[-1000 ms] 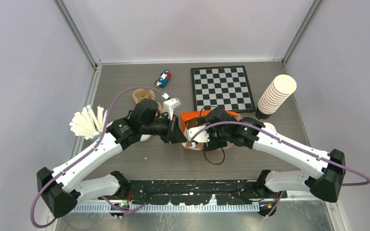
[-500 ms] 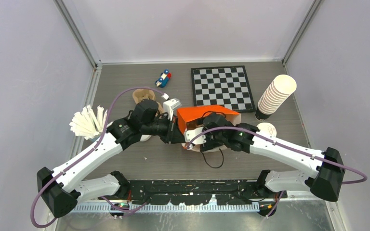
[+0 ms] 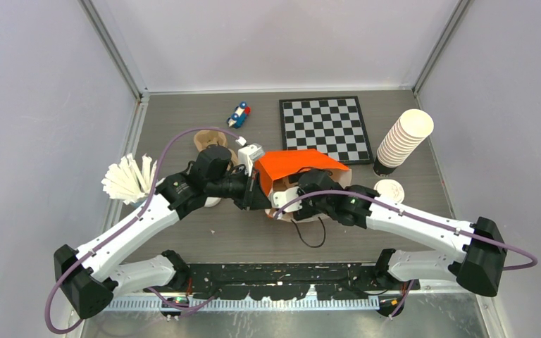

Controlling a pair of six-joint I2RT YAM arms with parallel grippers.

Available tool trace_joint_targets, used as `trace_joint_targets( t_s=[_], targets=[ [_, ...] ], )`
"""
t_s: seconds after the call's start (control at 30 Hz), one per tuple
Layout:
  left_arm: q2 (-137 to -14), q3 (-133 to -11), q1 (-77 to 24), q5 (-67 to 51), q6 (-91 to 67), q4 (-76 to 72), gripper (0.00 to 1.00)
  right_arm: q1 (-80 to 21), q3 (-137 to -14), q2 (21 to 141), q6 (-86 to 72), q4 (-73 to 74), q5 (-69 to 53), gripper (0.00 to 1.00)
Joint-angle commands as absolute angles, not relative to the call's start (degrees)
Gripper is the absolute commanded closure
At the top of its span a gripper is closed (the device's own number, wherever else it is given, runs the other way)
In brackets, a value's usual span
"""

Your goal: Pack the takeout coffee

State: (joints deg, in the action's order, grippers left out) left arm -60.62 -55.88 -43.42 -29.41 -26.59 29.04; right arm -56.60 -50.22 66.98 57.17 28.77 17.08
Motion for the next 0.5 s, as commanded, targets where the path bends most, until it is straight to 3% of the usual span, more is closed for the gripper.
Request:
trace_joint_targets(
  t_s=[0.0,0.47],
  targets=[
    [-59.43,-56.01,-43.59,-31.19,-26.57,28.68,1.00,-57.04,-50.60,64.95,57.47,26.45,20.47,0.44],
    [-59.25,-56.02,-43.59,-30.62,-25.75,29.30,1.00,-57.12,-53.28,62.82,56.25,33.92,22.66,0.44]
  ],
)
